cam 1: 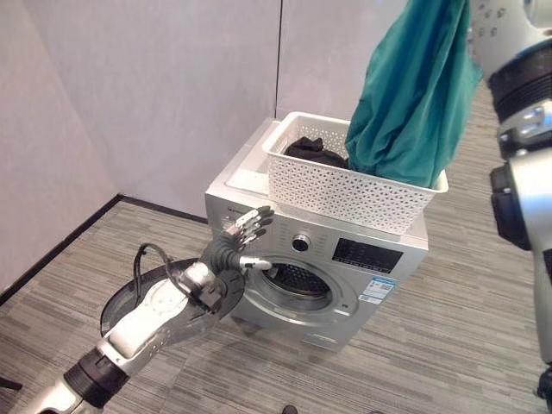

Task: Grab the laundry basket,head to the washer,open it,put in the laundry and shut it.

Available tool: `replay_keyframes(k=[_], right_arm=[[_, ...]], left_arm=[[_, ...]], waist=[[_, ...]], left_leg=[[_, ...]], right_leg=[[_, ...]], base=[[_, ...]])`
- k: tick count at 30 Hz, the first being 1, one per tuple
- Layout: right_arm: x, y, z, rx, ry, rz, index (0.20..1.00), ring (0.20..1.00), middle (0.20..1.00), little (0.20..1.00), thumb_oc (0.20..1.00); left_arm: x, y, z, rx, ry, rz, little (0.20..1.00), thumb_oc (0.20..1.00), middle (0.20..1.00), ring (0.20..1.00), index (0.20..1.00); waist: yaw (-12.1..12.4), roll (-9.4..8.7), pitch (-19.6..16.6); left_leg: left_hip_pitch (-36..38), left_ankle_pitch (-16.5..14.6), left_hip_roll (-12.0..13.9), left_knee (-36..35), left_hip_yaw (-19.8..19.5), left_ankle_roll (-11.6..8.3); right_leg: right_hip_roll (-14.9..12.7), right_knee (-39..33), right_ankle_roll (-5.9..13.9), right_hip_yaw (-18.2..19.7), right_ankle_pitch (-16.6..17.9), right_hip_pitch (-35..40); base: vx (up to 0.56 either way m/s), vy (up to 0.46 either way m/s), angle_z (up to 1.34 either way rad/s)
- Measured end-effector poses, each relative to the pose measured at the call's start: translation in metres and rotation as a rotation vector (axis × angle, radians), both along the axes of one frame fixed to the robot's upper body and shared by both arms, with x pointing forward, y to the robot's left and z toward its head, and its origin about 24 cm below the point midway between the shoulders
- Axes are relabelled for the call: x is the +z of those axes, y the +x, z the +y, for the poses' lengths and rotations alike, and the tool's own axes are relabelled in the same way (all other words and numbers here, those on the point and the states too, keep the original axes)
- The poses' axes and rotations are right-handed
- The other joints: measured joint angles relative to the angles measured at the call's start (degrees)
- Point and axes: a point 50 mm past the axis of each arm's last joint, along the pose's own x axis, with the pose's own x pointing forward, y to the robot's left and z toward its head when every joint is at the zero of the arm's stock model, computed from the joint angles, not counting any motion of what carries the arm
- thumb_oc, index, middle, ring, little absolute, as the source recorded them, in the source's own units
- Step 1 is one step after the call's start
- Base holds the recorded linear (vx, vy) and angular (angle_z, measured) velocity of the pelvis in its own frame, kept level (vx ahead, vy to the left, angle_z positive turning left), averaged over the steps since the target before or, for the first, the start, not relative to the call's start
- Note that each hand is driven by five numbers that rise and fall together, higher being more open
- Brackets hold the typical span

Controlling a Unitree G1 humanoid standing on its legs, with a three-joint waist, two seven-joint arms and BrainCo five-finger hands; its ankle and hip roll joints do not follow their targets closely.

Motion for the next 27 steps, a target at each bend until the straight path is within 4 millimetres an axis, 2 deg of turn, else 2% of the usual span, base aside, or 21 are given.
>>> replay_keyframes(k=[2,4,8,11,16,22,25,27], right_arm=[[-0.003,0.001,0.014,0.037,-0.009,0.005,0.200,0.200,0.200,0.200,0.200],[-0.006,0.002,0.032,0.084,-0.021,0.011,0.200,0.200,0.200,0.200,0.200],[-0.009,0.000,0.059,0.159,-0.039,0.001,0.200,0.200,0.200,0.200,0.200],[-0.009,-0.003,0.070,0.187,-0.051,-0.014,0.200,0.200,0.200,0.200,0.200],[-0.010,-0.004,0.076,0.191,-0.070,-0.018,0.200,0.200,0.200,0.200,0.200],[-0.010,-0.004,0.075,0.178,-0.089,-0.019,0.200,0.200,0.200,0.200,0.200],[-0.009,-0.003,0.069,0.150,-0.123,-0.025,0.200,0.200,0.200,0.200,0.200],[-0.009,0.000,0.055,0.107,-0.115,-0.013,0.200,0.200,0.200,0.200,0.200]], left_arm=[[0.010,0.004,-0.015,-0.059,0.006,-0.039,1.000,1.000,1.000,1.000,1.000],[0.029,0.012,-0.037,-0.126,-0.008,-0.114,1.000,1.000,1.000,1.000,1.000],[0.053,0.030,-0.067,-0.158,-0.061,-0.197,1.000,1.000,1.000,1.000,1.000],[0.051,0.034,-0.080,-0.174,-0.069,-0.188,1.000,1.000,1.000,1.000,1.000],[0.043,0.041,-0.098,-0.153,-0.116,-0.125,1.000,1.000,1.000,1.000,1.000],[0.041,0.044,-0.097,-0.119,-0.113,-0.119,1.000,1.000,1.000,1.000,1.000],[0.051,0.035,-0.078,-0.142,-0.073,-0.179,1.000,1.000,1.000,1.000,1.000],[0.053,0.028,-0.064,-0.150,-0.048,-0.202,1.000,1.000,1.000,1.000,1.000]], waist=[[-0.42,0.00,-0.01],[-0.98,-0.03,-0.05],[-2.37,-0.25,-0.40],[-3.29,-0.27,-0.54],[-3.29,-0.24,-0.64],[-3.36,-0.24,-0.65],[-3.18,-0.10,-0.71],[-2.56,0.24,-0.94]], left_leg=[[0.09,-0.25,0.02,-0.01,0.03,-0.27],[0.44,-0.22,-0.01,0.00,0.07,-0.24],[0.50,-0.16,-0.02,0.02,0.18,-0.13],[0.52,-0.14,-0.02,0.02,0.36,-0.10],[0.46,-0.06,-0.05,0.06,0.45,0.03],[0.40,-0.10,0.00,0.06,0.66,-0.02],[0.35,-0.21,0.13,0.03,0.84,-0.11],[0.36,-0.25,0.14,0.03,0.56,-0.02]], right_leg=[[0.01,0.05,0.03,0.16,0.04,0.06],[0.02,0.08,0.02,0.22,0.05,0.38],[0.03,0.08,0.01,0.52,0.07,0.45],[0.05,0.08,0.01,0.75,0.08,0.40],[0.08,0.09,-0.11,0.87,0.12,0.27],[0.12,0.09,-0.33,1.01,0.20,0.14],[0.21,0.09,-0.38,1.12,0.21,0.06],[0.23,0.09,-0.52,0.98,0.09,0.17]], base=[[0.00,-0.003,-0.06],[-0.02,-0.003,0.00],[0.00,-0.002,-0.01],[0.01,-0.012,-0.04],[0.00,0.000,0.00],[-0.02,-0.008,-0.01],[0.01,-0.008,-0.03],[0.00,-0.007,0.06]])
